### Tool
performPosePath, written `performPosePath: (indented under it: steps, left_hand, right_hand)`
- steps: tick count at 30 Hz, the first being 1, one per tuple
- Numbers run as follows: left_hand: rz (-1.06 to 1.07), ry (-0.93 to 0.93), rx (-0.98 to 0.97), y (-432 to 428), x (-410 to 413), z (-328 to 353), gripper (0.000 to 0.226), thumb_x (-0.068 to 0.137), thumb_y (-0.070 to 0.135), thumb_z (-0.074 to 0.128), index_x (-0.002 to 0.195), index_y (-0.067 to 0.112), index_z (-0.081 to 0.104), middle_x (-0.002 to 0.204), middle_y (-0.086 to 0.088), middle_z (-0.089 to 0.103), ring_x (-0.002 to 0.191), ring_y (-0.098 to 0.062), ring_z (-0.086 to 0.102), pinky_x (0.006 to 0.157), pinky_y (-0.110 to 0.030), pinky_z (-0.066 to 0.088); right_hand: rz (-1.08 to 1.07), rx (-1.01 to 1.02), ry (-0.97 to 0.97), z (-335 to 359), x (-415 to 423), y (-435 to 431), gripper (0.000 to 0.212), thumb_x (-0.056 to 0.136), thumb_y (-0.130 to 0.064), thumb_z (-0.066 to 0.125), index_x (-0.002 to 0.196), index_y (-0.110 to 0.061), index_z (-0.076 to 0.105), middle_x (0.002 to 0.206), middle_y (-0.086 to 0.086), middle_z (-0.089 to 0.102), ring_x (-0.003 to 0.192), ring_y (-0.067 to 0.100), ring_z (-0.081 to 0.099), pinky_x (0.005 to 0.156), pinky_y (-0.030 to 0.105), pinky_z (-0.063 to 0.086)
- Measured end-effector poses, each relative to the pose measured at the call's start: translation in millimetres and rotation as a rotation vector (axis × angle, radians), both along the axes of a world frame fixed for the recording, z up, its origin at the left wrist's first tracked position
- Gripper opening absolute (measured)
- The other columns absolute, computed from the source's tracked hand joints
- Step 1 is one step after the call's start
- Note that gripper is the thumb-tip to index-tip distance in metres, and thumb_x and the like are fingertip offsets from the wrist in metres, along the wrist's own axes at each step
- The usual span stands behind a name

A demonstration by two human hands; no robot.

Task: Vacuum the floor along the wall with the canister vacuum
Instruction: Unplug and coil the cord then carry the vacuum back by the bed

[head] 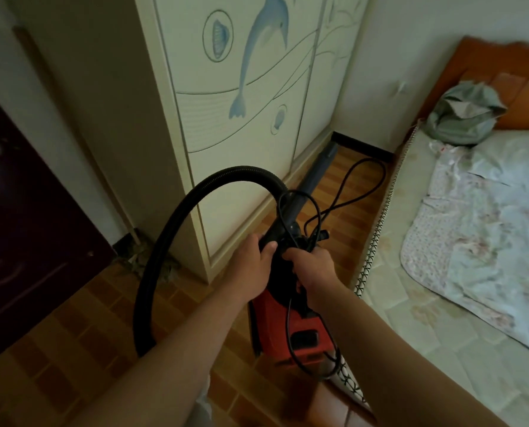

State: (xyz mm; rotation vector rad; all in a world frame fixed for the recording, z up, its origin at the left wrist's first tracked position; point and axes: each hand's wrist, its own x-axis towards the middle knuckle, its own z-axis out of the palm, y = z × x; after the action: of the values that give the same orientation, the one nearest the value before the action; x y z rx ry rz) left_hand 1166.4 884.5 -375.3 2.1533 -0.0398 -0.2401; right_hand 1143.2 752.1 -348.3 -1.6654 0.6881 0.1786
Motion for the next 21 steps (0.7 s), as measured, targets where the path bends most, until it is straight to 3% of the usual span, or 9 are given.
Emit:
performPosePath:
  steps: [9,21]
  left_hand:
    - [-0.185,0.045,-0.061,22,125,-9,0.053,0.104,0.052,0.038,0.136,0.01,0.045,0.129,-0.012,0.057,0.113,-0.03,0.059,0.09,-0.046,0.055]
    - [-0.304,0.045,-0.146,-15,243,0,0.044,0.103,0.049,0.044,0.133,0.018,0.05,0.117,-0.002,0.062,0.103,-0.021,0.063,0.088,-0.047,0.057]
  right_hand:
    - [-0.202,-0.029,0.022,3,97,31,0.018,0.09,-0.019,0.071,0.093,-0.01,0.055,0.065,0.005,0.051,0.042,0.016,0.043,0.041,0.027,0.034]
    - [-0.438,0.003,0.017,14,188,15,0.019,0.091,-0.022,0.071,0.096,-0.013,0.054,0.071,0.007,0.054,0.045,0.018,0.046,0.043,0.028,0.034]
